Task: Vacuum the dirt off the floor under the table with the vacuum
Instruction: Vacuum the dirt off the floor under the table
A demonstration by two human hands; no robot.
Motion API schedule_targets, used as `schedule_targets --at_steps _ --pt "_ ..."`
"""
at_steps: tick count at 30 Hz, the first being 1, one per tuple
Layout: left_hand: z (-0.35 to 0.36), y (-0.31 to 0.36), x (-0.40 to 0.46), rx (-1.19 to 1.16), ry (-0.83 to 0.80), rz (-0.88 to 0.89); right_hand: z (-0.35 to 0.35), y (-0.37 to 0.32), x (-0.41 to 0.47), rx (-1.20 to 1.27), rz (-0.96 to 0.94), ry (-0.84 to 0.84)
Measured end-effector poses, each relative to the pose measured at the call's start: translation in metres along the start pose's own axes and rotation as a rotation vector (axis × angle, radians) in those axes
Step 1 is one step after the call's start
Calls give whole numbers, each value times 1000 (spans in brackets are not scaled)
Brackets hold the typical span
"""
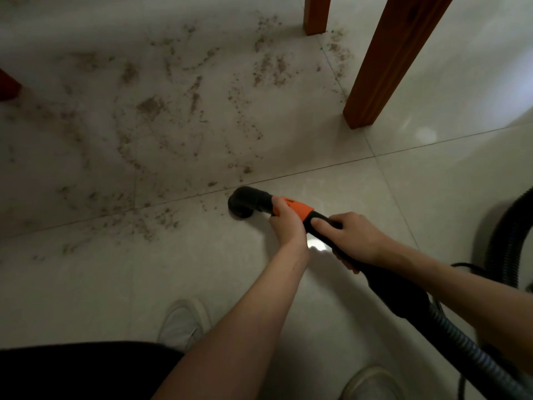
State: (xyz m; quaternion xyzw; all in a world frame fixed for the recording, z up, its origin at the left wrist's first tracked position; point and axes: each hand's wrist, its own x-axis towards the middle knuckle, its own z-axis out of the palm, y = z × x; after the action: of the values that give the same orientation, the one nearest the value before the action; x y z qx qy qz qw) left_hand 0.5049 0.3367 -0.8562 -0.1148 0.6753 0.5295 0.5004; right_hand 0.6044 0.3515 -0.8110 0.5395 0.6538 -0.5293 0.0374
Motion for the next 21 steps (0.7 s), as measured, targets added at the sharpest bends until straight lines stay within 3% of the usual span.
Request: schedule_targets --at_steps 5,13,21 --pt "3 5 1 -16 -52 10 3 -4 -1 -29 -1 57" --pt "-1 -15 -27 25 58 -14 -13 10 -11 -18 46 -120" --pt "9 16 -1 35 -81 -32 1 -7 1 87 1 57"
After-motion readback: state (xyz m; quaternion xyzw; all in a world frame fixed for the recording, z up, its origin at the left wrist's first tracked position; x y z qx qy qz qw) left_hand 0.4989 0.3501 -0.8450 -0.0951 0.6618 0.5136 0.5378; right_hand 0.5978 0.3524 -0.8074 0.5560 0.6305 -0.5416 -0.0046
